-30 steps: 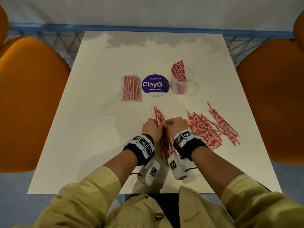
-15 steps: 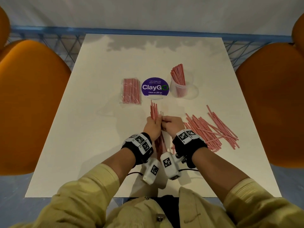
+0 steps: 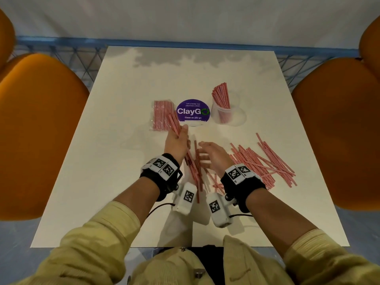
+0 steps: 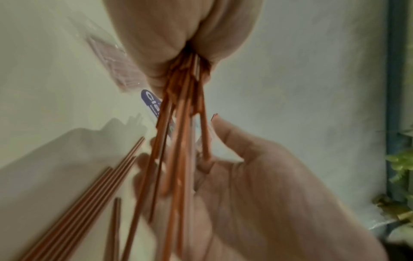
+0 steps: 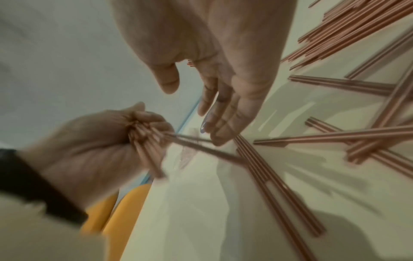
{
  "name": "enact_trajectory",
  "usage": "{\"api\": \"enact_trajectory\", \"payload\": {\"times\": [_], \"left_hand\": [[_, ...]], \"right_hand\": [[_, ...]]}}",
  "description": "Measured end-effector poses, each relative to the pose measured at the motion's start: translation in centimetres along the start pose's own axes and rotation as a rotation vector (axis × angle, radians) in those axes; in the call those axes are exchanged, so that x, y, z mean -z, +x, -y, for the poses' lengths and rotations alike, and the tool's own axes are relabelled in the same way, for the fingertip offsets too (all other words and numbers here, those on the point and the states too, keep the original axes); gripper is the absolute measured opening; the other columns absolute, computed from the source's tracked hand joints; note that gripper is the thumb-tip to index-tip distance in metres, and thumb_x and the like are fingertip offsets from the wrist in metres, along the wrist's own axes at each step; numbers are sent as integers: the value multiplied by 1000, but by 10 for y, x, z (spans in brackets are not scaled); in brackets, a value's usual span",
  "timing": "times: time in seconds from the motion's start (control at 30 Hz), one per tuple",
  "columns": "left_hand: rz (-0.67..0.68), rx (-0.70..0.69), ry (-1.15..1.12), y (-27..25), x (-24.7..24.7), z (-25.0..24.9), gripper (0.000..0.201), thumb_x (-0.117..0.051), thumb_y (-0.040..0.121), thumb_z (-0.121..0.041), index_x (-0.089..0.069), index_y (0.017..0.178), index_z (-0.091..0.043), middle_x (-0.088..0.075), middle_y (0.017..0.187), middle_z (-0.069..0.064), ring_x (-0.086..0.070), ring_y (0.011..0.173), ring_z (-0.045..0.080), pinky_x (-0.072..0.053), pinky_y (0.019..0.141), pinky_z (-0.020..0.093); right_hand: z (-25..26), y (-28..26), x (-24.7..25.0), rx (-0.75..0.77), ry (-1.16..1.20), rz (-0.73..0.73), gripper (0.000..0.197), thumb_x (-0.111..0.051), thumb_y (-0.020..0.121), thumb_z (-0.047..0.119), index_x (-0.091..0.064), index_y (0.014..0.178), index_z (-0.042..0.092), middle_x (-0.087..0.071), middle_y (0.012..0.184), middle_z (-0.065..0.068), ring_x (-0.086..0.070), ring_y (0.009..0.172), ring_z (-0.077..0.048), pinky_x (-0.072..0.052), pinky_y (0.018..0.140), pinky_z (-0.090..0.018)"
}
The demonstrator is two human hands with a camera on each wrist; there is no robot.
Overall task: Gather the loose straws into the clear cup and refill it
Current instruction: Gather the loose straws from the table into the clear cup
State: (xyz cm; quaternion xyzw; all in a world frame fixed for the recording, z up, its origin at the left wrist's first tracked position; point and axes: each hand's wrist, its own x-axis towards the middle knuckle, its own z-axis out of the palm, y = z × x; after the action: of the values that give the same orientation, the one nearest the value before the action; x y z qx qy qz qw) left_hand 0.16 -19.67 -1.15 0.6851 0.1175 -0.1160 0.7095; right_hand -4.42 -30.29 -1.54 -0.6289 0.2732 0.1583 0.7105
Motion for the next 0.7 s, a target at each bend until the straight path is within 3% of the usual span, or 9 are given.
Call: {"api": "enact_trajectory", "payload": {"times": [0.07, 0.13, 0.27, 0.33, 0.43, 0.53, 0.6, 0.7], "left_hand": [[-69, -30, -88, 4, 3, -5, 22, -46, 97, -24, -42, 76, -22, -40, 59, -3, -42, 43, 6, -40, 50, 24], [-107, -44, -165, 5, 4, -6, 16, -47, 96, -24, -45, 81, -24, -44, 57, -5, -45, 47, 9, -42, 51, 24], [-63, -54, -207, -2, 1, -4, 5, -48, 96, -20, -44, 97, -17, -48, 56, -7, -48, 49, 9, -44, 49, 24], [-40, -41, -179, -7, -1, -4, 13, -47, 96, -21, -40, 106, -15, -51, 68, -3, -51, 53, 10, -45, 47, 24], [-37, -31, -218, -10, -1, -7, 17, -47, 96, -19, -39, 111, -16, -58, 77, -4, -52, 55, 9, -45, 49, 27], [-75, -27, -236, -7, 2, -13, 35, -47, 96, -16, -35, 128, -10, -55, 77, -3, -50, 54, 11, -45, 53, 27], [-94, -27, -224, -4, 4, -14, 49, -48, 95, -16, -25, 139, -11, -59, 79, -5, -54, 53, 9, -45, 53, 27], [-24, -38, -170, -10, 4, -10, 37, -47, 96, -17, -30, 129, -14, -63, 80, -6, -59, 51, 5, -46, 44, 24]], "right_hand": [[-2, -7, -4, -91, -13, 66, 41, -38, 97, 40, -56, 111, 7, -60, 88, -8, -56, 74, -20, -47, 65, -29], [-3, -13, -10, -150, 73, 133, 49, -29, 97, 49, -59, 97, 9, -62, 80, -11, -58, 62, -20, -50, 56, -26], [2, -13, -16, -166, 233, 167, 53, -27, 96, 51, -57, 85, 9, -55, 66, -9, -43, 38, -8, -28, 31, -15], [7, -13, -19, -133, 206, 128, 50, -31, 96, 50, -53, 78, 9, -51, 63, -8, -38, 35, -8, -22, 30, -14], [10, -14, -23, -73, 107, 75, 47, -33, 96, 47, -54, 75, 10, -53, 63, -9, -38, 43, -12, -25, 33, -17], [8, -15, -21, -100, -41, 71, 55, -28, 95, 53, -58, 80, 10, -59, 64, -8, -46, 44, -14, -31, 39, -19], [4, -16, -16, -145, -133, 91, 63, -24, 92, 60, -61, 86, 10, -59, 61, -6, -45, 36, -11, -28, 34, -15], [3, -13, -14, -153, -17, 122, 62, -28, 91, 62, -59, 82, 9, -49, 55, -4, -32, 29, -6, -20, 29, -12]]}}
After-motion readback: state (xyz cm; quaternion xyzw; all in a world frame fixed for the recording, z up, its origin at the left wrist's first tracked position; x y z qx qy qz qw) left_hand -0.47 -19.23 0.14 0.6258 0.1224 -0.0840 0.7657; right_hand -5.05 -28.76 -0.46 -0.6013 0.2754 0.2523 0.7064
